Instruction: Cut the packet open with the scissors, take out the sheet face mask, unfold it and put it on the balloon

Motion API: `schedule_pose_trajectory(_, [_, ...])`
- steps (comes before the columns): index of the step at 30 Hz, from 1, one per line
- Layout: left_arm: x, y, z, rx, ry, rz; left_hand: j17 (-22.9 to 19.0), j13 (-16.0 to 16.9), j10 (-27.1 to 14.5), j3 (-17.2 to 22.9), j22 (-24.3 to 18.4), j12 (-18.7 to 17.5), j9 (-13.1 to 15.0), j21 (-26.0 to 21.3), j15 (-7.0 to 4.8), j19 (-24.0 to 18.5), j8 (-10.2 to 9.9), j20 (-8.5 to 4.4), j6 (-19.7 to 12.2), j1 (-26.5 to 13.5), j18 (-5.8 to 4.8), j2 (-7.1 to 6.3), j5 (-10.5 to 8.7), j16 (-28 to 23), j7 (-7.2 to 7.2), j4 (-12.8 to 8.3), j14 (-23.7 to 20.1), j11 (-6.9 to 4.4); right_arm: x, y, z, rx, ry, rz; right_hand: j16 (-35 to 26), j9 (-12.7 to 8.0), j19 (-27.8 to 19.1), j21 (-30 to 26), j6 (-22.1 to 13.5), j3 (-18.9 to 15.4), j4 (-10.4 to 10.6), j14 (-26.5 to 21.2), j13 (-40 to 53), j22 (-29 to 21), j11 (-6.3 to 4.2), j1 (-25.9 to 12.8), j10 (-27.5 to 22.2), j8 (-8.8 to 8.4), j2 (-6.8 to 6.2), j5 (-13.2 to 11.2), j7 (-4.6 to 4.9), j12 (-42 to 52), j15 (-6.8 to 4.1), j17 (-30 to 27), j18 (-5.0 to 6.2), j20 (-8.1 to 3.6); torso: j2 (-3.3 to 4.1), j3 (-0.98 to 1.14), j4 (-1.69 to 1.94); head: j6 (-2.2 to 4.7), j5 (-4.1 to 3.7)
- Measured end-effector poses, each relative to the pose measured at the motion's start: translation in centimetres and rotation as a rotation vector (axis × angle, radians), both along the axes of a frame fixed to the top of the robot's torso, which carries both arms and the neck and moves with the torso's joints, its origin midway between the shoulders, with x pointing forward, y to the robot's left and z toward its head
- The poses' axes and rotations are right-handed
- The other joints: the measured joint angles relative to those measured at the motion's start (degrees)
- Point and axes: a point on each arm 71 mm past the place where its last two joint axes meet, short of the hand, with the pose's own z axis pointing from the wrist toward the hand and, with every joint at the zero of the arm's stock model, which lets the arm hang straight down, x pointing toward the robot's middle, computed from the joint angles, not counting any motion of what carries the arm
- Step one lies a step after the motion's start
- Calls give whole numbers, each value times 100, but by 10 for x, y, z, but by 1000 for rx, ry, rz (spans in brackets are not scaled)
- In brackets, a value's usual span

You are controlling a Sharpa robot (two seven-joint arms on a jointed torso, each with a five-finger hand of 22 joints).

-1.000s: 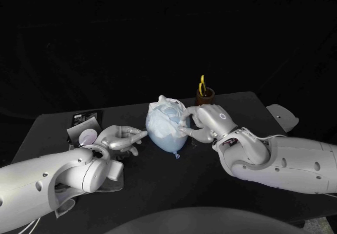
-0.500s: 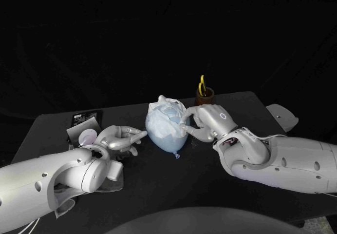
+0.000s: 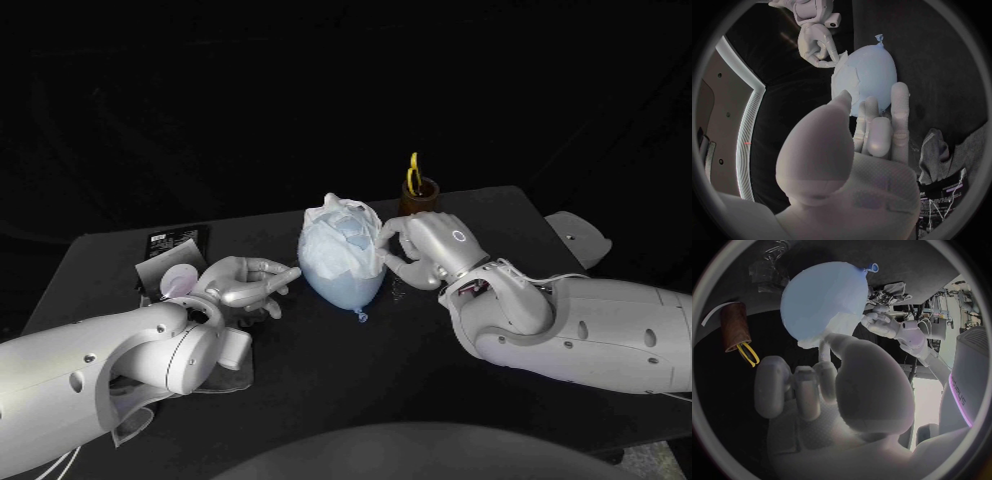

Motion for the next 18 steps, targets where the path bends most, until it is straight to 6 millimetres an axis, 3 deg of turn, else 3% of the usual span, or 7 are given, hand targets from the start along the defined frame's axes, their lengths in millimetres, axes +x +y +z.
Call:
schedule_pose_trajectory(5, [0,0,0,0,0,0,8,-1,-24,0,8,0,-1,0,-20,0,0,0,-9,29,-1,29,0,0,-9,0,21,-24,0,-1,-1,-11,11,-5,0,57,21,53,0,204,-184,-16,3,2,-20,-94,20,78,-43,323,0,17,-16,1,0,-20,0,0,0,-2,-3])
schedule_pose_trajectory(12, [0,0,0,0,0,0,9,-1,-24,0,8,0,-2,0,-20,0,0,0,-9,29,-2,29,0,0,-9,0,20,-24,-1,-2,-1,-18,21,-6,-2,106,47,202,23,394,-279,5,5,3,-41,-202,0,150,64,453,-25,146,-36,2,-1,-16,0,0,0,4,-10])
schedule_pose_trajectory(15, [0,0,0,0,1,0,9,-1,-24,0,7,0,-2,0,-20,0,0,0,-9,29,-2,29,0,0,-9,0,20,-24,-1,-3,-1,-18,23,-10,-4,167,52,345,22,686,-389,-8,5,2,-46,-332,4,216,129,234,-28,267,-49,5,-88,-11,0,-1,0,5,-14])
schedule_pose_trajectory(18, [0,1,0,0,1,0,9,-2,-24,0,7,0,-2,0,-20,0,0,0,-9,29,-3,29,0,-1,-9,0,20,-24,-1,-5,-1,-16,26,-16,-5,239,61,457,37,967,-489,6,4,2,-92,-483,12,264,159,-22,-75,364,-81,5,-88,-19,0,-1,0,4,-15])
